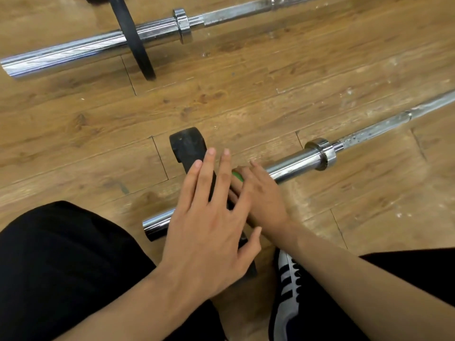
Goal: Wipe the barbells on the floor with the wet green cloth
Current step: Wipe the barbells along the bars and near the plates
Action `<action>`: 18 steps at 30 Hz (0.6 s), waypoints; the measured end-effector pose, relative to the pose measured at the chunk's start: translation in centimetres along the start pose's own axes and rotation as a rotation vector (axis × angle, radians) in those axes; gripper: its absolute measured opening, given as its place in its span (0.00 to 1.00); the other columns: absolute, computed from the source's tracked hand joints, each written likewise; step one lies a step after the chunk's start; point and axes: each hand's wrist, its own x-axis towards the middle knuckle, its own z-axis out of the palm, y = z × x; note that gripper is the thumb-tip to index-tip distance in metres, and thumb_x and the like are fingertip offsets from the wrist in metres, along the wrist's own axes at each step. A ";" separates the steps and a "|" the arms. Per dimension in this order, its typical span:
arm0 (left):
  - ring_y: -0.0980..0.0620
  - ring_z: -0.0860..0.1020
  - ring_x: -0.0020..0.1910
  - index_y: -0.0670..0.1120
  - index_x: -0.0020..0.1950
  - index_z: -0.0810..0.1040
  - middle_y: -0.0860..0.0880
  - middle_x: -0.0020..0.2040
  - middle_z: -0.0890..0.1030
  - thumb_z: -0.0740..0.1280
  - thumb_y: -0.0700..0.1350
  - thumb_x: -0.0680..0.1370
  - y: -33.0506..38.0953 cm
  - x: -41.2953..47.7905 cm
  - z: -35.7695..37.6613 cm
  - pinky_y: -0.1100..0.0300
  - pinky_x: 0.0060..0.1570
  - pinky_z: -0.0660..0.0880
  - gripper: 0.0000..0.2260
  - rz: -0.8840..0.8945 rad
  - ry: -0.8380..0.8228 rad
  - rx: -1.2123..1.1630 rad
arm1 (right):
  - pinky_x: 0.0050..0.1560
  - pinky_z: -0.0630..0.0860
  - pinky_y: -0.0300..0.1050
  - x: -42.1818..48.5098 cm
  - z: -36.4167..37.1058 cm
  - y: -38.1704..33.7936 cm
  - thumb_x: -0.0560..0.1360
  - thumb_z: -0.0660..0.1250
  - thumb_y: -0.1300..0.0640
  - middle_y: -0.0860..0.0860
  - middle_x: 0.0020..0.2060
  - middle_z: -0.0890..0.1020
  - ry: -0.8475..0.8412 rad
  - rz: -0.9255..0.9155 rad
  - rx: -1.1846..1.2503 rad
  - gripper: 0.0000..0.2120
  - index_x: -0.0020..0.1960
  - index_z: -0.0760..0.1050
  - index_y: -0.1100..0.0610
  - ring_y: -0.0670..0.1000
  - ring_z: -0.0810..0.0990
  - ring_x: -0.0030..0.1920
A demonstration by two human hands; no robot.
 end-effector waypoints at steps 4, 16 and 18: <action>0.32 0.54 0.82 0.44 0.75 0.74 0.30 0.81 0.56 0.59 0.63 0.78 -0.2 -0.7 0.3 0.38 0.80 0.53 0.33 0.002 0.013 0.006 | 0.79 0.59 0.61 -2.1 -2.1 7.8 0.88 0.51 0.46 0.60 0.58 0.82 0.164 0.142 -0.034 0.22 0.64 0.78 0.59 0.61 0.80 0.61; 0.38 0.51 0.84 0.45 0.78 0.70 0.33 0.83 0.55 0.56 0.64 0.79 -2.5 1.2 -0.4 0.44 0.82 0.49 0.33 -0.067 0.028 -0.023 | 0.82 0.51 0.58 -1.5 1.4 2.6 0.85 0.62 0.54 0.61 0.72 0.76 0.257 0.013 0.045 0.17 0.73 0.68 0.55 0.60 0.70 0.76; 0.39 0.51 0.84 0.45 0.76 0.71 0.33 0.83 0.56 0.57 0.64 0.79 -2.9 1.7 -0.5 0.45 0.82 0.48 0.32 -0.085 0.033 -0.041 | 0.82 0.49 0.58 -1.6 0.8 5.9 0.87 0.58 0.51 0.61 0.71 0.76 0.289 0.092 0.023 0.15 0.71 0.69 0.55 0.61 0.71 0.75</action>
